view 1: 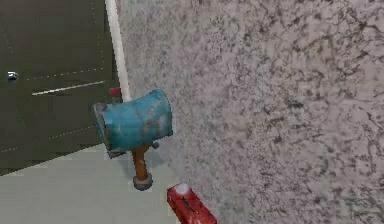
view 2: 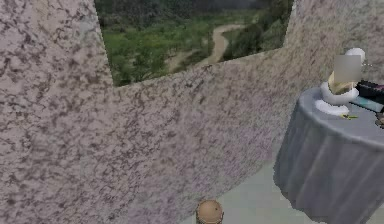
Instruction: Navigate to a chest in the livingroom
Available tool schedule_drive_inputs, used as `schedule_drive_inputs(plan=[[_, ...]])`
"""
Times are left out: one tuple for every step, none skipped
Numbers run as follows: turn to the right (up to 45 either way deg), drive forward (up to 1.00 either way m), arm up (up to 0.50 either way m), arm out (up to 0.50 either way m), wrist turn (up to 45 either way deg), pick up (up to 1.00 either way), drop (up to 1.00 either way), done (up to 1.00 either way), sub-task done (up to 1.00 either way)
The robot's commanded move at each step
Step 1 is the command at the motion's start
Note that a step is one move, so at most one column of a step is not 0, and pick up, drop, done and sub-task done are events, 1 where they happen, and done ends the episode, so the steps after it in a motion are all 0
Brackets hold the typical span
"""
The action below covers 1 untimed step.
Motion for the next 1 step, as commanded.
schedule_drive_inputs(plan=[[0.0, 0.0, 0.0, 0.0, 0.0, 0.0, 0.0, 1.0, 0.0]])
